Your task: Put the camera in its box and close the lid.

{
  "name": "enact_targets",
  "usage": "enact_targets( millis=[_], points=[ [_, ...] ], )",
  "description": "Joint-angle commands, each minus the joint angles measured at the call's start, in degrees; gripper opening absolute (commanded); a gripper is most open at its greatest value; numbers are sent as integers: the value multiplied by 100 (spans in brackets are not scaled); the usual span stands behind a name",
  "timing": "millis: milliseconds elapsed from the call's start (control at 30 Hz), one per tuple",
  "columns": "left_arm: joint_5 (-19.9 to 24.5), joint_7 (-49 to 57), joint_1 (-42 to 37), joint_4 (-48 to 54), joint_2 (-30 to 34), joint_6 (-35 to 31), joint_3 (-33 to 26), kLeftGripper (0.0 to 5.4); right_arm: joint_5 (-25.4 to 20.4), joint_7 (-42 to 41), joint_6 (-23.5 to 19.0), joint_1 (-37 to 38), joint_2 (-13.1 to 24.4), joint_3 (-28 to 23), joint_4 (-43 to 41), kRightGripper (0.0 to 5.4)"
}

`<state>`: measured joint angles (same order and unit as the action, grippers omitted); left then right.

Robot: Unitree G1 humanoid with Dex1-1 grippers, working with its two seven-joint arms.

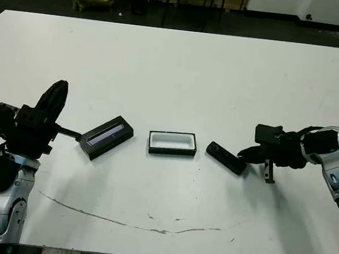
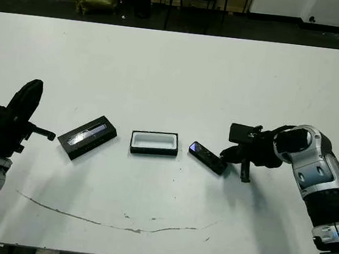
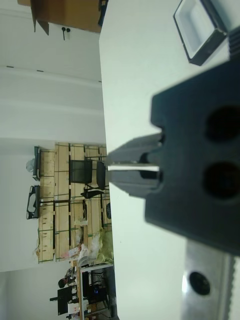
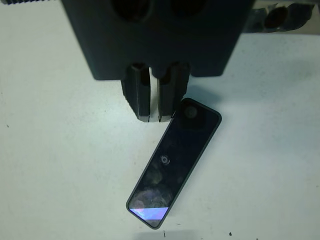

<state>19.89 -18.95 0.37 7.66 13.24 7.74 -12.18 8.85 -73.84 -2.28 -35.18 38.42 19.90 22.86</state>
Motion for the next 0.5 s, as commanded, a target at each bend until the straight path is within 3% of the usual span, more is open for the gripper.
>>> enact_targets(
  millis=[33, 367, 500],
  points=[
    [-18, -4, 64, -54, 9, -94, -14, 0, 64, -84, -95, 132, 102, 103, -15, 1],
    [-47, -7, 67, -80, -14, -13, -7, 0, 64, -156, -186, 109, 151, 136, -58, 1],
    [-52, -28, 71, -82, -6, 2, 2, 0, -16, 497, 47, 251, 81, -191, 87, 1]
  ],
)
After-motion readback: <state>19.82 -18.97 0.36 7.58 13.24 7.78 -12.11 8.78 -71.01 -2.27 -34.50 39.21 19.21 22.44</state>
